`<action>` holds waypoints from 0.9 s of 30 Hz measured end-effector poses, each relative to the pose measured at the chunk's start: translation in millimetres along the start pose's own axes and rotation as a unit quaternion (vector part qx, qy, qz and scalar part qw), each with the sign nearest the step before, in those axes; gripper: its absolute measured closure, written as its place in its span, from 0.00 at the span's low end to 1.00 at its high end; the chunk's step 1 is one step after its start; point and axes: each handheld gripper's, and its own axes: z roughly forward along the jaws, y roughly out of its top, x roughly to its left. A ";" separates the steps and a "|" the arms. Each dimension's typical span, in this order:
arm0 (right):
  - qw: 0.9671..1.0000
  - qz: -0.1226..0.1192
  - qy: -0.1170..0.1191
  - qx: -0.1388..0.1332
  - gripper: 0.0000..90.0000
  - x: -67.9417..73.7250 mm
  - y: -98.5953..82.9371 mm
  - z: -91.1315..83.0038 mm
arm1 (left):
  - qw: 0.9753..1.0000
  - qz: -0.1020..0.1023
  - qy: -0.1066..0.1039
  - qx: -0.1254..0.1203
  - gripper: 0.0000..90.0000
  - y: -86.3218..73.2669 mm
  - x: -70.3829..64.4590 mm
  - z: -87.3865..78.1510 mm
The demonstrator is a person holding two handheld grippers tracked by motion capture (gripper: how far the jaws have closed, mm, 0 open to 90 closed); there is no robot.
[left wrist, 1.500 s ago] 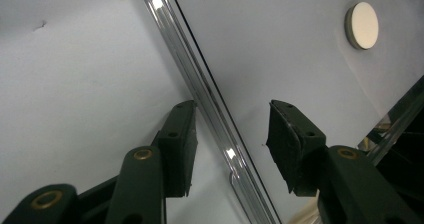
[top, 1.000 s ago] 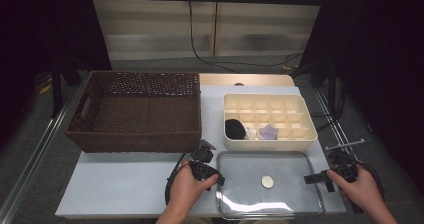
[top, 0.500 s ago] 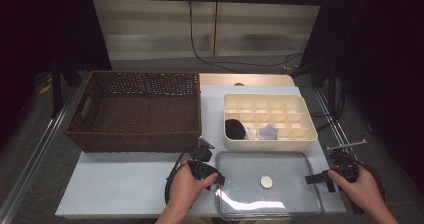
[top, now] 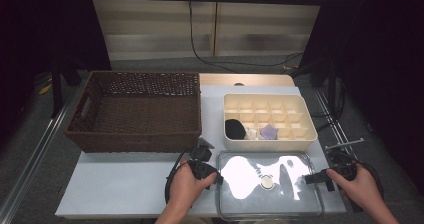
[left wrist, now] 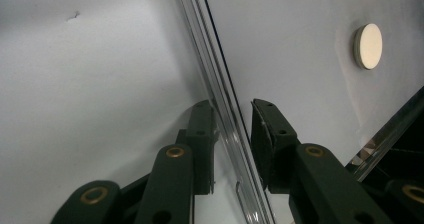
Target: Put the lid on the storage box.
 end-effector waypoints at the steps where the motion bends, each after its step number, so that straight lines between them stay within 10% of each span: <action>1: 1.000 0.004 -0.001 0.000 0.58 0.8 -0.5 -0.2 | 1.000 -0.003 -0.003 -0.001 0.80 -0.1 0.5 -0.1; 27: 0.999 0.032 0.006 -0.025 0.74 -3.8 -4.7 -0.5 | 0.999 -0.026 -0.018 -0.040 0.76 -5.6 1.6 0.2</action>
